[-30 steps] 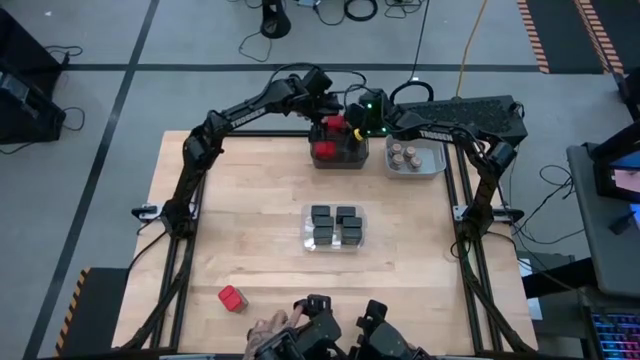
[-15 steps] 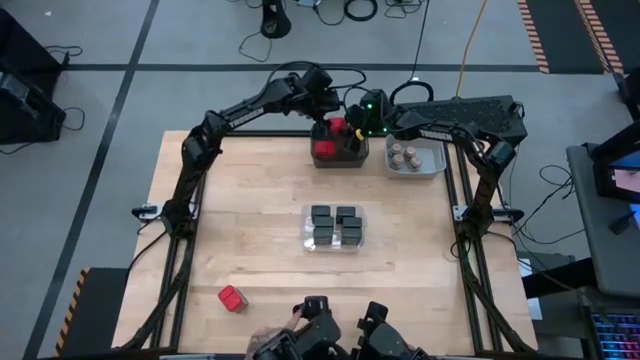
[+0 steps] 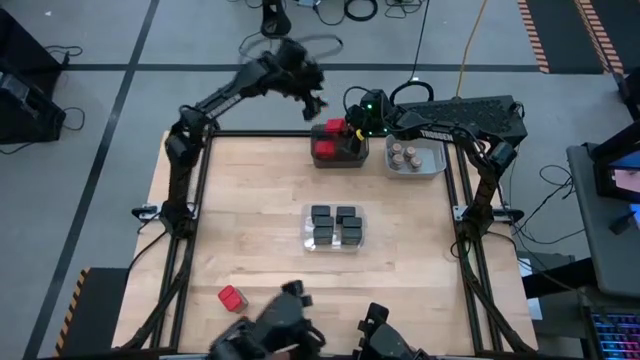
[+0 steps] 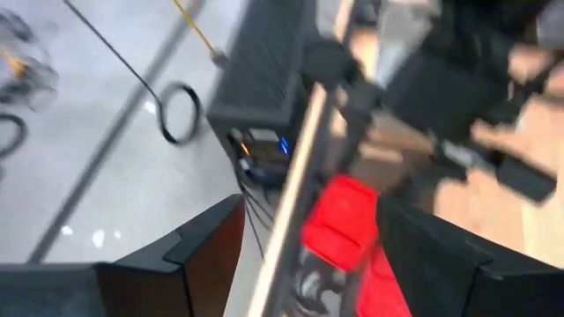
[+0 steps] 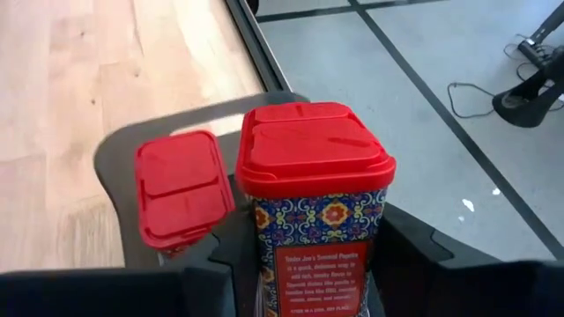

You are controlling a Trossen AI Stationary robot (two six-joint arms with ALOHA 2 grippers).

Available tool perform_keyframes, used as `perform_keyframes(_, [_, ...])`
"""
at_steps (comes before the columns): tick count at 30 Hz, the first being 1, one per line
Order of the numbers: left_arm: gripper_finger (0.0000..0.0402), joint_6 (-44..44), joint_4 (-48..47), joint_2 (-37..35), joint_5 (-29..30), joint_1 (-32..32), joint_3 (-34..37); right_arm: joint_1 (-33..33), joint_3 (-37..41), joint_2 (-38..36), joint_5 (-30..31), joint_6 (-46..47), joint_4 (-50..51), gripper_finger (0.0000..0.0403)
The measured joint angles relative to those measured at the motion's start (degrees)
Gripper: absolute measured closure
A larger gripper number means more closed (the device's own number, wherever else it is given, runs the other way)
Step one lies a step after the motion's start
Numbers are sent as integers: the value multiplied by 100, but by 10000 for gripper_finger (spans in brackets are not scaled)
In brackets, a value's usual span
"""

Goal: Sort spices by type
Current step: Put the red seasoning can into the black bin

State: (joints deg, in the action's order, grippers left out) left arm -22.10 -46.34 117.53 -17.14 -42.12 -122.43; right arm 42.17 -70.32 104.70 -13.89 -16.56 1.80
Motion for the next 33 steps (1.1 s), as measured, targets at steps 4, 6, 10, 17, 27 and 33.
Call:
perform_keyframes(4, [139,277,278,-436,-482,-327,-2,-32,-1,-160,-2,-5,25,250])
perform_keyframes(6, [139,446,309,-596,-941,-510,-2,-75,-2,-236,0,-12,4,248])
perform_keyframes(10, [139,899,425,-704,-2036,-871,-2,-138,-5,-391,-47,-3,10,249])
perform_keyframes(17, [143,970,11,-725,-2720,-1234,360,-192,-12,-506,-262,203,30,248])
perform_keyframes(27, [164,1368,1770,-2187,-2675,-1231,3394,-190,-12,-653,-261,409,71,248])
perform_keyframes(33, [165,1843,3112,-3341,-2136,-1222,4971,-208,-12,-783,-280,542,86,249])
